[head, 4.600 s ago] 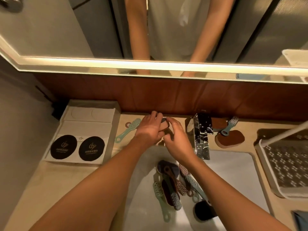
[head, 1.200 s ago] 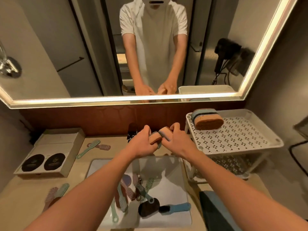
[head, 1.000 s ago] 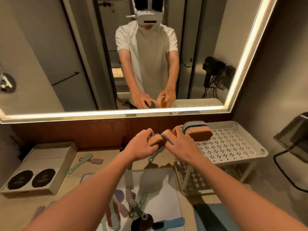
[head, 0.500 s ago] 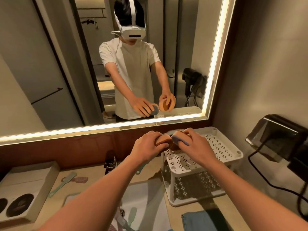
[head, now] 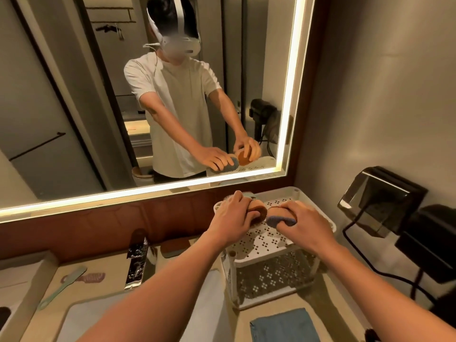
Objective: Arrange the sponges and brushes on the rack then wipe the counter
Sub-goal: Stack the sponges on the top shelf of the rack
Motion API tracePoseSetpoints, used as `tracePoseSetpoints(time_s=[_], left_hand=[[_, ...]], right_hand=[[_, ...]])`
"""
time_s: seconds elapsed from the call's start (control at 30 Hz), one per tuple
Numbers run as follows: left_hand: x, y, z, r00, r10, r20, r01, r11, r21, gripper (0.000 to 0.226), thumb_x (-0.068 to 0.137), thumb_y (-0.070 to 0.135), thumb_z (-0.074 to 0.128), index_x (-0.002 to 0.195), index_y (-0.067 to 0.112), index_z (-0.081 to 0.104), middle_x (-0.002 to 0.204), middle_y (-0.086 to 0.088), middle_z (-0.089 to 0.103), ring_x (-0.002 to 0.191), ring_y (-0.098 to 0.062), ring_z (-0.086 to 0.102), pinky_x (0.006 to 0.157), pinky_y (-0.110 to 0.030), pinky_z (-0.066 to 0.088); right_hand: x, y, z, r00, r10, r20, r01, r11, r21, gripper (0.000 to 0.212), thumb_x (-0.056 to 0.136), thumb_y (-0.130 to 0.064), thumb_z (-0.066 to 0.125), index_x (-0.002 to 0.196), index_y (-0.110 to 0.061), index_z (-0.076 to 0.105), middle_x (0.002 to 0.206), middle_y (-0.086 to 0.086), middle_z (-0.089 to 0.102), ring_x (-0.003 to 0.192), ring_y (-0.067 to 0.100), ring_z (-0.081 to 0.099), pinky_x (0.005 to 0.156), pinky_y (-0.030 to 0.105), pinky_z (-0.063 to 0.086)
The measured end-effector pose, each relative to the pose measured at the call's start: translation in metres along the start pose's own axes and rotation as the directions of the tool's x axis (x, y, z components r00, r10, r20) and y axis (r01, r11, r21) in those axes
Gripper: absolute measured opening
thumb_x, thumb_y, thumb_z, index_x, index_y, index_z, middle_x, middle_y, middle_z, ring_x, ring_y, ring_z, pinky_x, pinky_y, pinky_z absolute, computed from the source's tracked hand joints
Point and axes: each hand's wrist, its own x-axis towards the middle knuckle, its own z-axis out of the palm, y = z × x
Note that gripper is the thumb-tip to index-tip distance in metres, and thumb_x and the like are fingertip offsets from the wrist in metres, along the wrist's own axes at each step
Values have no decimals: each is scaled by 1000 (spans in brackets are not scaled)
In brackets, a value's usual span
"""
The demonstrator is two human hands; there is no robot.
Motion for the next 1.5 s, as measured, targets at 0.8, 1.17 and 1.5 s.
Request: tracePoseSetpoints(time_s=[0.8, 1.17, 1.5], left_hand=[[9, -6, 30, 993, -68, 102, 55, 991, 123, 46, 105, 51, 27, 148, 34, 33, 126, -3, 30, 115, -27, 30, 103, -49, 28], [-8, -14, 31, 965, -236, 117, 245, 967, -71, 65, 105, 57, 18, 161, 25, 17, 167, -4, -3, 153, -23, -7, 125, -43, -3], [-10, -14, 32, 949, -211, 234, 233, 970, -71, 77, 102, 64, 19, 162, 20, -2, 166, -3, -24, 151, -18, -26, 124, -38, -14]], right_hand=[[7, -5, 36, 987, -44, 157, 25, 993, 117, 46, 81, -34, 69, 125, -28, 57, 132, -1, 33, 127, 20, 25, 109, 41, 37], [14, -19, 47, 992, -47, 120, 22, 980, 200, 43, 81, -30, 67, 120, -27, 48, 125, -5, 37, 121, 16, 31, 105, 36, 39], [10, -30, 55, 989, -27, 145, -21, 949, 315, 65, 78, -23, 72, 128, -26, 31, 128, -3, 40, 118, 16, 45, 97, 32, 45]])
